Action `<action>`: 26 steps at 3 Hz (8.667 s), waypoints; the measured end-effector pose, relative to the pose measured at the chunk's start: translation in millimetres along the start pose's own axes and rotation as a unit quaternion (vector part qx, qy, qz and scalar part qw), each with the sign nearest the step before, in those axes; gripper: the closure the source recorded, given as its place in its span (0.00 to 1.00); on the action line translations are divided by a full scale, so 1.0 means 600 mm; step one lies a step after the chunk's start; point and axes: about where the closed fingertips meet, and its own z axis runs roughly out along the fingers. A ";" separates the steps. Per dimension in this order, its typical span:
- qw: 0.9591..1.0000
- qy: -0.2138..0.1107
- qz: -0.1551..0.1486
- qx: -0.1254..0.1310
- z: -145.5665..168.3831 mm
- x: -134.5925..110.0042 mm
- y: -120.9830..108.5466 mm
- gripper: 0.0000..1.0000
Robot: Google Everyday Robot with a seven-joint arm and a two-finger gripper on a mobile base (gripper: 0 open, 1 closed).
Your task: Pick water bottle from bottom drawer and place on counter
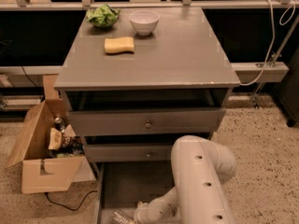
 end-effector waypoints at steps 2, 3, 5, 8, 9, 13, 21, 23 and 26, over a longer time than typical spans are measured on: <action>0.998 -0.058 -0.020 -0.008 0.021 0.007 0.030 0.40; 0.997 -0.073 -0.018 -0.009 0.022 0.001 0.033 0.63; 0.985 -0.160 -0.055 -0.015 0.019 -0.039 0.008 1.00; 0.968 -0.194 -0.161 -0.009 -0.114 -0.113 0.024 1.00; 0.960 -0.194 -0.203 -0.009 -0.171 -0.146 0.017 1.00; 0.903 -0.205 -0.376 -0.038 -0.395 -0.281 0.092 1.00; 0.884 -0.086 -0.447 0.105 -0.962 -0.559 0.054 1.00; 0.878 -0.092 -0.456 0.115 -1.013 -0.592 0.044 1.00; 0.892 -0.168 -0.390 0.155 -1.140 -0.761 -0.119 1.00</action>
Offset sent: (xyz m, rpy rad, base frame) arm -0.0214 0.0154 -0.0083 0.1541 -0.1251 0.0143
